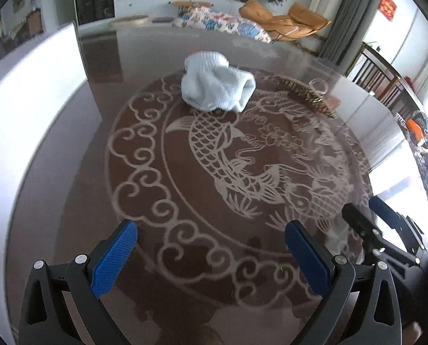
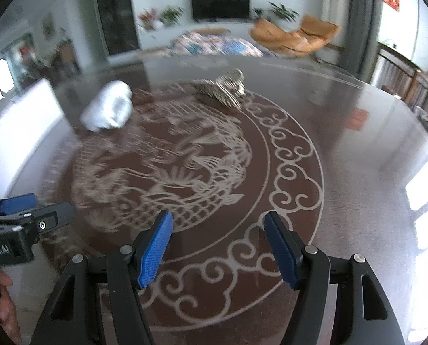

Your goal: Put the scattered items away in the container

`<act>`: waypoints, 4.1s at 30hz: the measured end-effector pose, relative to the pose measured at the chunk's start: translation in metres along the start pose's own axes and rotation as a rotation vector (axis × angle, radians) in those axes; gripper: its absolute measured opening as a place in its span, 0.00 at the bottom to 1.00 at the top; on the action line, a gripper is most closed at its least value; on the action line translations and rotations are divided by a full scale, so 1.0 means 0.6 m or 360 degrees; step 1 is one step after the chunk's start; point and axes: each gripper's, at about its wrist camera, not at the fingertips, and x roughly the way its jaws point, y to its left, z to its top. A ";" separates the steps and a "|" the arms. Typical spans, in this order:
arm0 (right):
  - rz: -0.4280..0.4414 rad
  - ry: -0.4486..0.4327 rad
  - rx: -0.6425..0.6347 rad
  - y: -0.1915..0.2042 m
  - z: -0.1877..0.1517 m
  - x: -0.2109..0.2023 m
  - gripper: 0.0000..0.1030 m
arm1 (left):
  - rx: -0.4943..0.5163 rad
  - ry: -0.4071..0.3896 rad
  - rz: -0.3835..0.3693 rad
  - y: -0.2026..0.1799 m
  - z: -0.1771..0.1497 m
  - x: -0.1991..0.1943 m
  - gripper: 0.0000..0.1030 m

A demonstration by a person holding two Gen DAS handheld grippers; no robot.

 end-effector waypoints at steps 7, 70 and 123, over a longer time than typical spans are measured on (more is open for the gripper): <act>0.0236 -0.0130 -0.0025 -0.038 0.069 -0.006 0.65 | 0.0136 0.0003 0.0037 -0.010 0.068 0.031 1.00; 0.0882 0.0014 -0.0325 0.243 0.041 -0.147 0.47 | -0.0238 -0.0357 -0.0122 0.235 -0.076 -0.324 0.34; 0.0908 0.0270 -0.0400 0.553 0.033 -0.150 0.62 | -0.0660 -0.0433 0.0540 0.429 -0.180 -0.450 0.88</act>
